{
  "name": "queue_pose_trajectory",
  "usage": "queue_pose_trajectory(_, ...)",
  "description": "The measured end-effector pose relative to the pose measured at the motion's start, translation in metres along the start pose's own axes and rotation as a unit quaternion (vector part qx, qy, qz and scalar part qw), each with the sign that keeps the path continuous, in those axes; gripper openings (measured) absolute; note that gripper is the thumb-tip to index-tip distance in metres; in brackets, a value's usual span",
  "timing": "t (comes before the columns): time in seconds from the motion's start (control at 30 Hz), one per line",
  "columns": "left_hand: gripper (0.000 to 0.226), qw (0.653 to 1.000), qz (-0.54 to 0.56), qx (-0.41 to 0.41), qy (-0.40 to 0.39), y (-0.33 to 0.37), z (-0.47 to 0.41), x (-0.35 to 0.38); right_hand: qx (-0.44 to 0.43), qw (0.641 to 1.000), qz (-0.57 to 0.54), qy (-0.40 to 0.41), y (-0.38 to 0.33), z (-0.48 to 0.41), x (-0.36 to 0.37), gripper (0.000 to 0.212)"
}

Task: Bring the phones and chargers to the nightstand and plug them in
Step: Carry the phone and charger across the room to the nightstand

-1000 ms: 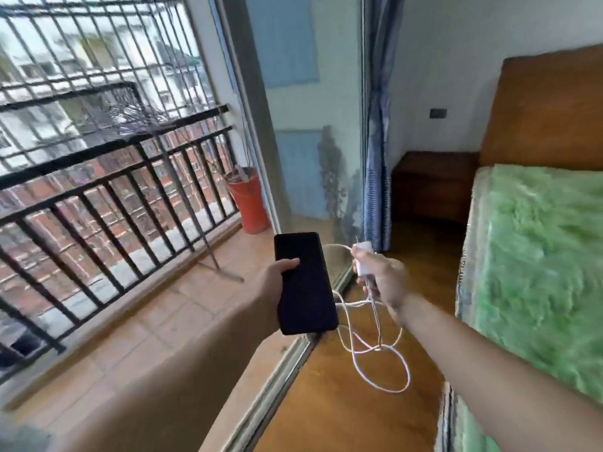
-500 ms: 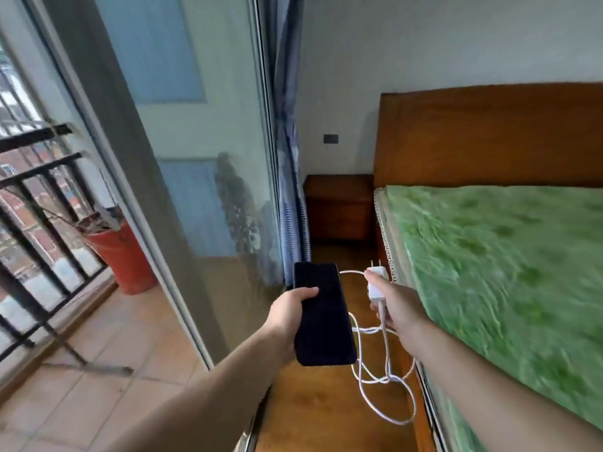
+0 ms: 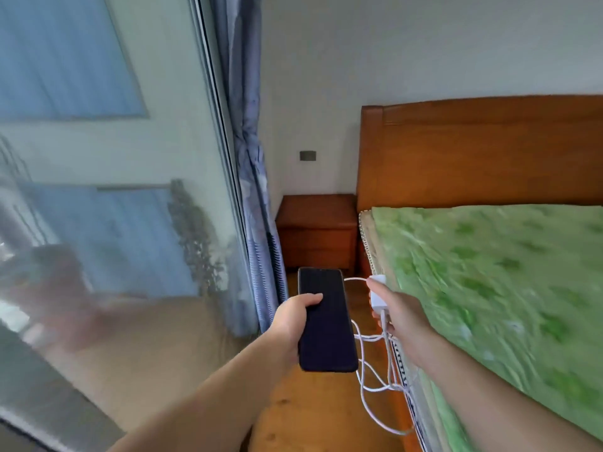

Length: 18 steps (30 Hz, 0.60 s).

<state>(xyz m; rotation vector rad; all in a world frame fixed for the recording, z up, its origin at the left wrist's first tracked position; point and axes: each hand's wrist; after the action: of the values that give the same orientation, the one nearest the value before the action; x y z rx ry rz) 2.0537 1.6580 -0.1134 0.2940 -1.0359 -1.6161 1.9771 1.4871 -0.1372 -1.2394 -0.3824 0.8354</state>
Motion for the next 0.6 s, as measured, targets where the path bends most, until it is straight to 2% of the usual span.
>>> queue_pose_trajectory(0.2, 0.036, 0.999, 0.030, 0.003, 0.024, 0.077, -0.115, 0.040, -0.004, 0.999, -0.001, -0.033, -0.059, -0.132, 0.003, 0.042)
queue_pose_trajectory(0.5, 0.033, 0.998, 0.062, 0.000, 0.019, 0.171, -0.299, 0.064, -0.016, 0.997, 0.074, -0.006, -0.108, -0.320, 0.034, 0.035)
queue_pose_trajectory(0.6, 0.035, 0.998, 0.064, -0.018, 0.015, 0.193, -0.379, 0.069, -0.015, 0.993, 0.119, 0.010, -0.128, -0.390, 0.049, 0.053)
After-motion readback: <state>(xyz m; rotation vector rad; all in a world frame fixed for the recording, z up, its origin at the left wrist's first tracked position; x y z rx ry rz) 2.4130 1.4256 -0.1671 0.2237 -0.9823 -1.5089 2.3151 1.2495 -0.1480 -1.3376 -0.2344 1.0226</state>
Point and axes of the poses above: each hand's wrist, its own z-axis away from the middle knuckle, its own x-axis out of the palm, y = z × x, and after that the axes turned 6 degrees about z, right-handed
